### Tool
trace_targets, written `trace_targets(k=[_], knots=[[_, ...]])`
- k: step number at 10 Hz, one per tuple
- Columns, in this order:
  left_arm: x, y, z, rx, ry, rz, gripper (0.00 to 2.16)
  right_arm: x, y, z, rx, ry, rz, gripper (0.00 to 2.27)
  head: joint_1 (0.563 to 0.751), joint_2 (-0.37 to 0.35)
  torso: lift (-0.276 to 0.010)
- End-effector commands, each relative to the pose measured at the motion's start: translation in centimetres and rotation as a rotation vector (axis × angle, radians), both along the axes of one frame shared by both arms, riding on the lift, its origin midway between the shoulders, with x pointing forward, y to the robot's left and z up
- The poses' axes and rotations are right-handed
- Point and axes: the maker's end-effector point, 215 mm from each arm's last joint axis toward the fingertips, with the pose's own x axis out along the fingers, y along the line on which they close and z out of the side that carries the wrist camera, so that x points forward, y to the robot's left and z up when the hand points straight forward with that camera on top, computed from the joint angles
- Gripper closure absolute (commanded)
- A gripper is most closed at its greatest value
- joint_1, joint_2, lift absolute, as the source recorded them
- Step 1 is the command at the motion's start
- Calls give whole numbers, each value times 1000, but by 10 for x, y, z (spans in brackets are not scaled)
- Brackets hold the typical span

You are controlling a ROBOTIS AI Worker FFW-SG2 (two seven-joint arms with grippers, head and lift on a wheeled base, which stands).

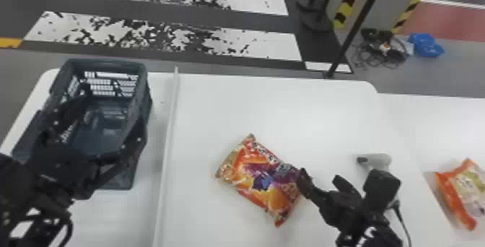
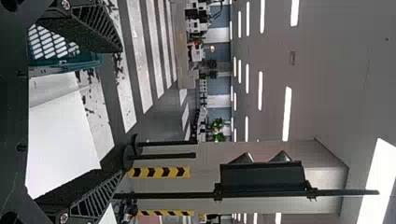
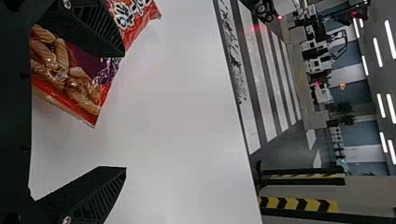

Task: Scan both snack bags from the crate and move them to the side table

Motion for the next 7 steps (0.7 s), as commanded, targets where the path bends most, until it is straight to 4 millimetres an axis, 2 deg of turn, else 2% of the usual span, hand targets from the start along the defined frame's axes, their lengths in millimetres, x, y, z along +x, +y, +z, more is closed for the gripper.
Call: trace_targets(k=[1,2,4,7], knots=[[-7,9,-5,-12,12,10,80,-9,-3,-18,154,109,3,60,695,-150,-75],[-12,17,-5,-13,9,18,80,-20,8,-30,275,207,41,63,695,-145,-75],[-14,22,-9,-15,19,21,80,-23,13,-28,359,254,63,63,695,-114,-75],[-14,20,-12,-23,27,14,83,-12,26,-27,438,279,92,63,695,-96,-75]])
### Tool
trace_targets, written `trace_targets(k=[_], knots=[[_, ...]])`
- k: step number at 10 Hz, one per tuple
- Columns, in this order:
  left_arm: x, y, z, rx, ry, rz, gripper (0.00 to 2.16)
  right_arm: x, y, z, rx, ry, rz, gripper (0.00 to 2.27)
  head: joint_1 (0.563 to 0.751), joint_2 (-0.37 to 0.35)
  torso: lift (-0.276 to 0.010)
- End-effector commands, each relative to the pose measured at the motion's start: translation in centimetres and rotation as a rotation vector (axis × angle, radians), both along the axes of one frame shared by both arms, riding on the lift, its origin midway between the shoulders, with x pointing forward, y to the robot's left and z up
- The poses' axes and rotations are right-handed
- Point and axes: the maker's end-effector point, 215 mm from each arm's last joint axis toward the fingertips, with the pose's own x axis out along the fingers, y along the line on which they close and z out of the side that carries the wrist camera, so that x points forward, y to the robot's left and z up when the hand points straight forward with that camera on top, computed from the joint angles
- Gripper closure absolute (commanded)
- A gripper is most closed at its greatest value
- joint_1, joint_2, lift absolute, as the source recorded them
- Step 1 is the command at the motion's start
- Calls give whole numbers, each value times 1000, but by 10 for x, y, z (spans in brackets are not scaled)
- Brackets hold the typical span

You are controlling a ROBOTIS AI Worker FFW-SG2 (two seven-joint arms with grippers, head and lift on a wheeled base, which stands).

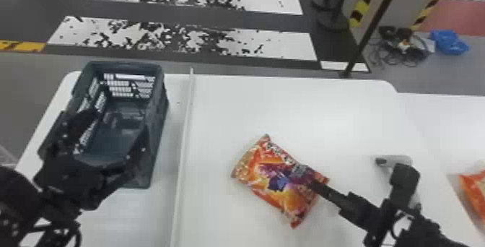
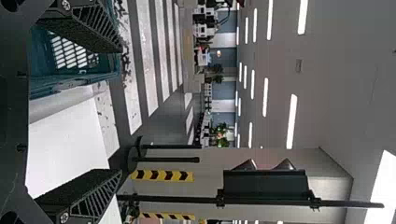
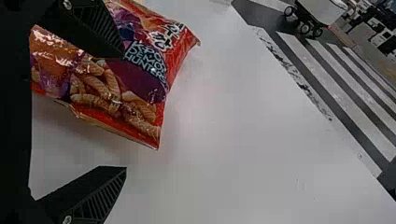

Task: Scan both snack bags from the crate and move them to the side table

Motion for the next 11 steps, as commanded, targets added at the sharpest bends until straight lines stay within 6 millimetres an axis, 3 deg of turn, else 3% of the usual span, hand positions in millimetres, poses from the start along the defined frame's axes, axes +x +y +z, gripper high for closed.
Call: trace_targets(k=[1,5,6,7,8,9,10,11], knots=[[-1,0,-3,0,9,0,83,11,1,-4,15,10,1,63,695,-89,-75],[0,0,-16,-1,34,-4,83,24,-1,-16,46,43,8,80,695,-87,-75],[0,0,-18,-1,37,-5,83,22,1,-21,74,57,10,194,695,-87,-75],[1,0,-18,0,37,-6,83,23,3,-17,121,47,11,485,695,-86,-75],[1,0,-22,1,43,-7,83,24,5,-14,140,36,18,974,695,-82,-75],[1,0,-24,0,47,-8,83,18,4,-16,153,60,20,2003,695,-77,-75],[1,0,-26,2,50,-8,83,18,3,-12,168,53,18,2216,695,-77,-75],[1,1,-26,2,51,-5,83,19,1,-3,210,32,12,2250,695,-79,-75]])
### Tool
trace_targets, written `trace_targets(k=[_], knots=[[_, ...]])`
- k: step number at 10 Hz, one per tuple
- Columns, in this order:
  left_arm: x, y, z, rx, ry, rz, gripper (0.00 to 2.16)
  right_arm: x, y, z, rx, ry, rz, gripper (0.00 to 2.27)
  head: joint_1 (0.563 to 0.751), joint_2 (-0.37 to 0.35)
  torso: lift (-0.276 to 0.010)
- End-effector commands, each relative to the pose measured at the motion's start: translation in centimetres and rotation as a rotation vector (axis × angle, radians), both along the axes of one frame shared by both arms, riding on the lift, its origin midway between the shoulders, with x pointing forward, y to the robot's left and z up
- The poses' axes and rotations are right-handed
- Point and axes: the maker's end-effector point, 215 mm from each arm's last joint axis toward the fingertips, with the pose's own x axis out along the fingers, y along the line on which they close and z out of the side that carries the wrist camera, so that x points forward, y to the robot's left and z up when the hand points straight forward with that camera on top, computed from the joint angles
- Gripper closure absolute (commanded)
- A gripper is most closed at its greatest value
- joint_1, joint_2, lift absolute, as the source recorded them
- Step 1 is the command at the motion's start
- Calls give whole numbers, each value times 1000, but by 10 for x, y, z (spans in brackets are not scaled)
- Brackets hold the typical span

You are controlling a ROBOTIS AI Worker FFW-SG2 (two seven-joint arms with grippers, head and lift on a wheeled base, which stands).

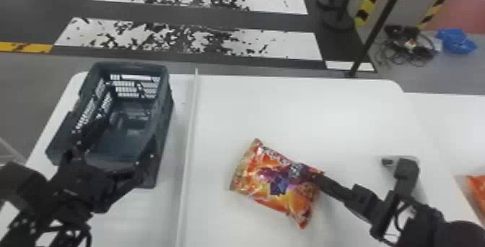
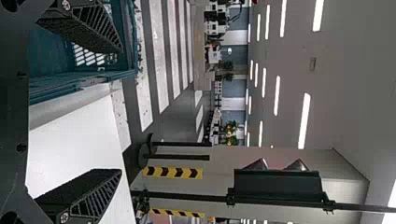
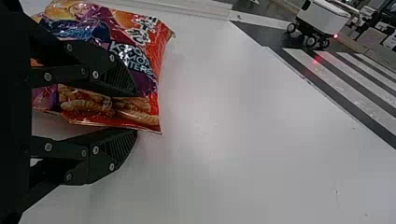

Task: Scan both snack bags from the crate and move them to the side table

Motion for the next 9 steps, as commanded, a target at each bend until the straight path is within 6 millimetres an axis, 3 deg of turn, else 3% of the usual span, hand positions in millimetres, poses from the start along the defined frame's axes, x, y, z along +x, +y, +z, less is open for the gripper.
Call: trace_targets(k=[1,3,5,7,9], knots=[[1,0,-3,-2,4,2,83,-1,-5,10,51,-12,-22,2250,695,-79,-75],[1,1,-8,-3,13,5,83,3,-16,35,90,-54,-44,2250,695,-86,-75],[2,1,-7,-3,9,3,83,17,-42,64,14,-132,-81,2250,695,-107,-75],[2,1,-7,-4,9,4,83,46,-95,101,-310,-291,-146,2250,695,-140,-75],[2,2,-9,-4,15,7,83,69,-110,149,-689,-478,-124,2250,695,-205,-75]])
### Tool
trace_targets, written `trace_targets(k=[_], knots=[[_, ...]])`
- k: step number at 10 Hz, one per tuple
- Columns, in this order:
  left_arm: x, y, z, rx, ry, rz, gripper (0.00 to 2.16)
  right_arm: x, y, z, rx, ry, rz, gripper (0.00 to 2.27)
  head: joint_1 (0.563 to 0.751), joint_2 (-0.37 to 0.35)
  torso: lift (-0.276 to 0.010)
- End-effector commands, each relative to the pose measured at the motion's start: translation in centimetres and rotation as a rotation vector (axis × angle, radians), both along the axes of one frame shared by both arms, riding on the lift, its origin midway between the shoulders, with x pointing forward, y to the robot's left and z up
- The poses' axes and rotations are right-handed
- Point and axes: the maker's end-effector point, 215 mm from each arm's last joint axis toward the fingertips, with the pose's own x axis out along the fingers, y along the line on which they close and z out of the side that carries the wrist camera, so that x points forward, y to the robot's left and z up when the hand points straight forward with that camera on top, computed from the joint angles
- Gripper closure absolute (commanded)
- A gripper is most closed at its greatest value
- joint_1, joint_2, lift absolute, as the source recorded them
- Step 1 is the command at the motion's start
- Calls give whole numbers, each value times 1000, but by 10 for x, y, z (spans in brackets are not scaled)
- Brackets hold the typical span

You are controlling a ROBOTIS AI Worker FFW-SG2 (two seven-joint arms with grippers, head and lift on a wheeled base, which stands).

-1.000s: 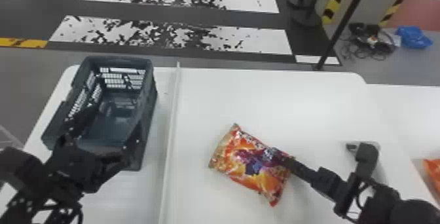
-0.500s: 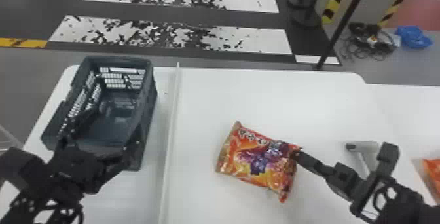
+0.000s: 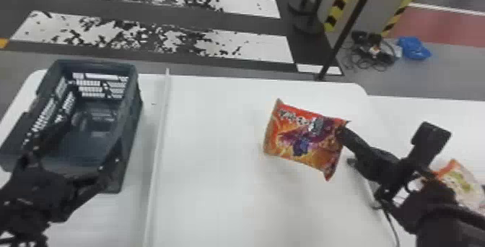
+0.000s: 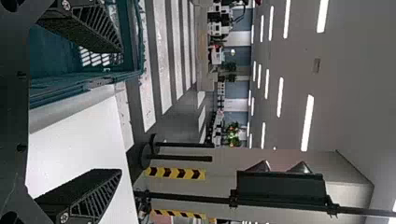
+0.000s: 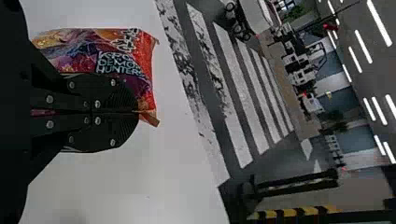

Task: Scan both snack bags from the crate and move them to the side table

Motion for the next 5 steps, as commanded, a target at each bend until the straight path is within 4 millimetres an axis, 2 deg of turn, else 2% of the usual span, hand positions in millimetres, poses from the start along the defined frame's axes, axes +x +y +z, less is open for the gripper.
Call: trace_targets(k=[1,3,5], knots=[[0,-1,0,-2,1,0,83,12,9,33,-240,-107,28,2250,695,-219,-75],[0,-1,0,-2,0,-2,83,11,42,45,-478,-191,85,2250,695,-210,-75],[-1,0,-3,-5,4,0,83,-1,90,38,-687,-259,192,2250,695,-164,-75]])
